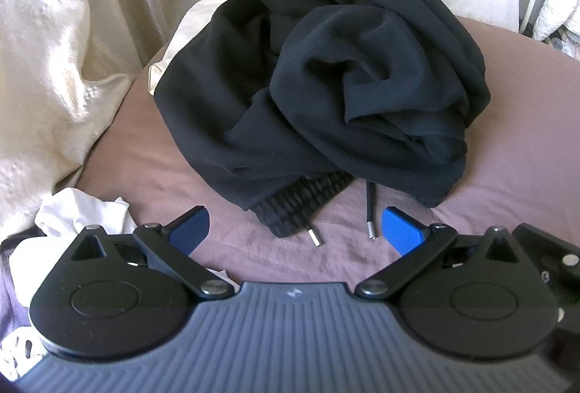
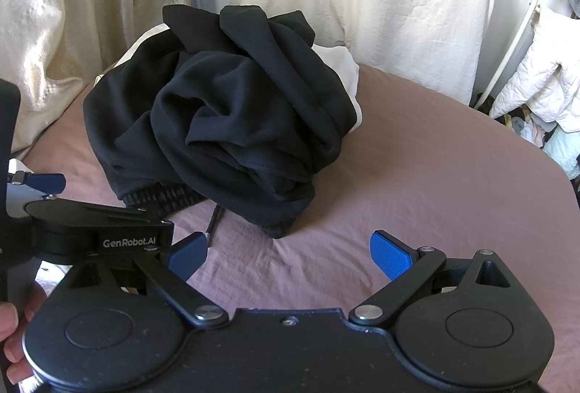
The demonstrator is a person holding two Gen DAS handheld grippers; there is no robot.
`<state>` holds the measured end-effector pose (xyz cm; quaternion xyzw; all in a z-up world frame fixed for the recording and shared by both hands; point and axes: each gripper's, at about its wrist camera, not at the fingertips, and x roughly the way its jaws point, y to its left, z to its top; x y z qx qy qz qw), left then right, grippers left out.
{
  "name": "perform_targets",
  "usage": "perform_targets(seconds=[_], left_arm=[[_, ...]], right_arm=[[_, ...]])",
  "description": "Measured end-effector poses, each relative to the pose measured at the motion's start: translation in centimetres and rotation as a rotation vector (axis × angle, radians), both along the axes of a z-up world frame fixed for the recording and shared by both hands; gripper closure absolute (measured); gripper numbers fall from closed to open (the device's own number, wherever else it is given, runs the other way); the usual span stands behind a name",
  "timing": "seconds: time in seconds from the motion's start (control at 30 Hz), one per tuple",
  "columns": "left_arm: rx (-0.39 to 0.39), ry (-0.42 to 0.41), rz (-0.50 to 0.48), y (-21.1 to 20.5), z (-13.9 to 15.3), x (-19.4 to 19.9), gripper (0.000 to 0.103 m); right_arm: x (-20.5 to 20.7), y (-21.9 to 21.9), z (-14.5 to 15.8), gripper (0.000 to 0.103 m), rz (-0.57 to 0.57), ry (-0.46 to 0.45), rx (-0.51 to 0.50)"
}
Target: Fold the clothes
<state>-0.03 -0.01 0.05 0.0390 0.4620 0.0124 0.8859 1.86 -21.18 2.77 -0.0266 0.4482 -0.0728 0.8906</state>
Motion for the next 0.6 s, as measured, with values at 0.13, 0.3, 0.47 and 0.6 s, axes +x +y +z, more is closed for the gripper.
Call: perform_targets(seconds=[0.13,0.3,0.47,0.6], left_arm=[[0.005,0.0,0.002,-0.02,0.12,-0.07,0.0],[0.008,0.002,0.006,-0.23,-0.03,0.13,0.0],[0.003,0.002,0.001,-0.13,0.06,-0.09,0.0],[0.004,0.002,-0.002,-0.14,0.06,-0.03,0.0]], right_arm=[[0.04,-0.02,0.01,0.004,0.0,0.001,0.0],[0.07,0.03,-0.32,0.004,0.0,0.002,0.0],[0.11,-0.09,-0.31,0.004,-0.001,0.007,0.003],[0.15,-0.06,-0.31,0.004,-0.004,0.007,0.002]])
